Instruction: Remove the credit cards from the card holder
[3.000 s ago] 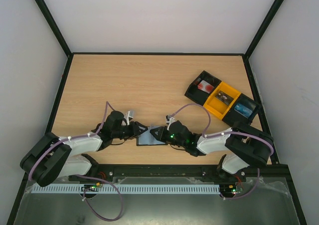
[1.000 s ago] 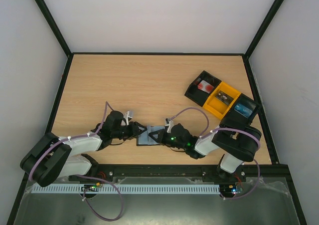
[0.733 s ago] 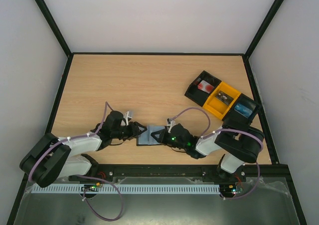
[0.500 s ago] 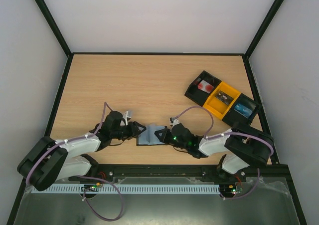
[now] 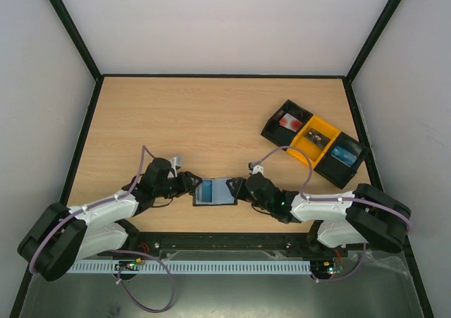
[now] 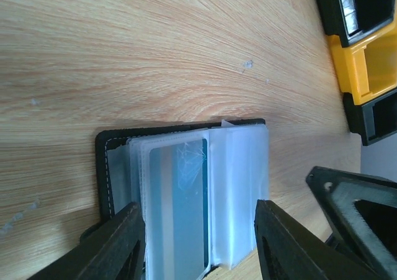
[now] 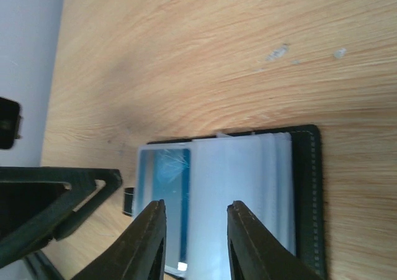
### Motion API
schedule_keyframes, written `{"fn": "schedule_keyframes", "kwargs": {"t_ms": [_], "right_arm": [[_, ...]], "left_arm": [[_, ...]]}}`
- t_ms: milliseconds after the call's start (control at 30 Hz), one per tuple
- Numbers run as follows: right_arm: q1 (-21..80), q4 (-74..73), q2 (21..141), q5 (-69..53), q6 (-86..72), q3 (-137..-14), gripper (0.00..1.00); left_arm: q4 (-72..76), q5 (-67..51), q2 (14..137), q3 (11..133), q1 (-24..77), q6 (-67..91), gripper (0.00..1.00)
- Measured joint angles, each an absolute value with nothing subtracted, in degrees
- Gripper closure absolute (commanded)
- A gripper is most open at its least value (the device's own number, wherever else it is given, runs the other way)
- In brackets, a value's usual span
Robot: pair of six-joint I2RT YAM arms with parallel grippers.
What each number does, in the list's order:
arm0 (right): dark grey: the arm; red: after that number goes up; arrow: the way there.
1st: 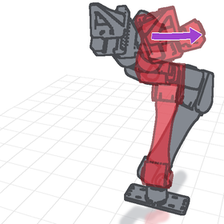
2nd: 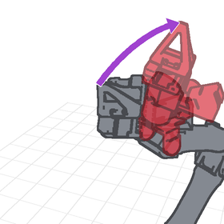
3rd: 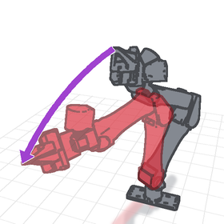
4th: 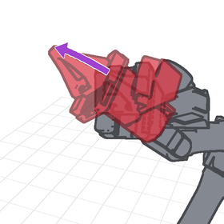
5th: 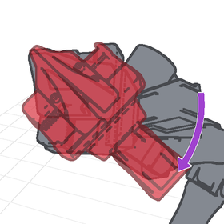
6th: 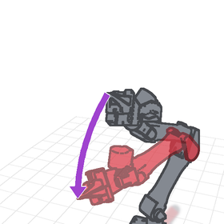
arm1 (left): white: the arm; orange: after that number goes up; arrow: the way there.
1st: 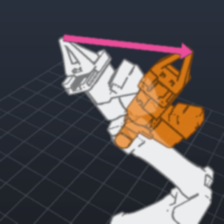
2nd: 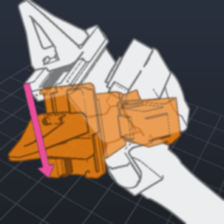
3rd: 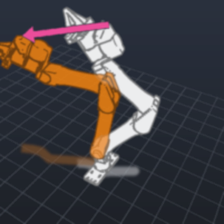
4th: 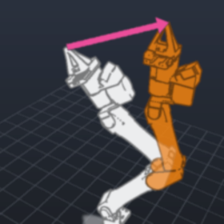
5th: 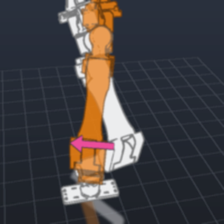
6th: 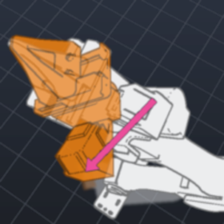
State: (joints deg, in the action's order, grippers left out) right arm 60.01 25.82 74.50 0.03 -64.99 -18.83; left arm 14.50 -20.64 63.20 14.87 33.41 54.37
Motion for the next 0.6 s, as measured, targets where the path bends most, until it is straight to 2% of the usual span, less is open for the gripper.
{"fn": "schedule_keyframes", "kwargs": {"t_ms": [100,233,467,600], "right_arm": [[60.0,25.6,73.2,-0.1,-64.2,-19.6,0.69],[60.0,27.3,74.8,-2.7,-63.4,-20.8,0.71],[60.0,33.7,85.0,-10.0,-63.6,-24.8,0.74],[60.0,35.9,90.2,-12.6,-63.9,-27.1,0.74]], "left_arm": [[14.0,-20.3,63.2,14.9,33.4,54.0,0.64],[14.3,-20.5,63.9,14.9,33.4,53.7,0.74],[18.9,-22.7,68.9,14.9,33.3,53.6,0.85],[20.5,-23.1,72.8,14.7,33.0,53.3,0.87]]}}
